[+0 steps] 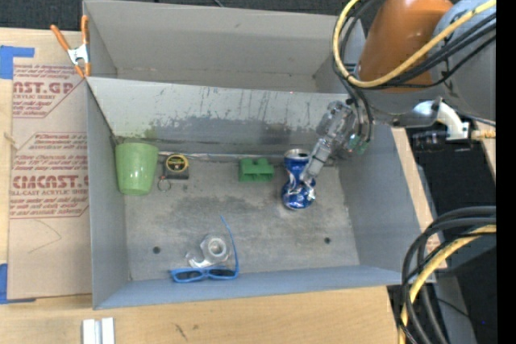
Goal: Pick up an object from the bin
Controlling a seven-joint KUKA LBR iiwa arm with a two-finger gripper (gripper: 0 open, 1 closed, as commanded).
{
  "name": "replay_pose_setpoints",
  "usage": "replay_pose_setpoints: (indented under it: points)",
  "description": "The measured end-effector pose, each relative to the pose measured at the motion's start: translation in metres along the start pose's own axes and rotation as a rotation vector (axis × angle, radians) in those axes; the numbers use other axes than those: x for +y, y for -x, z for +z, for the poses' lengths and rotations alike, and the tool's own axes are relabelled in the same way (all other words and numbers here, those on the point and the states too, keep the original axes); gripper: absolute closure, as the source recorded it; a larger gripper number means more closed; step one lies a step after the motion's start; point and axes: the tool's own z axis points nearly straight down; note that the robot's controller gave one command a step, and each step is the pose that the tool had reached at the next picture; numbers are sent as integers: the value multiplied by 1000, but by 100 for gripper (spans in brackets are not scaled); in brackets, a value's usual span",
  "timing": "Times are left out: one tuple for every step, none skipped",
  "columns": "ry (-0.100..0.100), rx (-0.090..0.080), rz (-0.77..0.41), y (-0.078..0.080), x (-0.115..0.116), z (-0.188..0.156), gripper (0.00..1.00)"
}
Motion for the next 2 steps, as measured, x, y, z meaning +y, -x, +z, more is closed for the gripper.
replay_pose_setpoints:
  points:
    - [-3,8,-222,-16,-46,128,0]
    - [1,3,88,-13,-7,145,0]
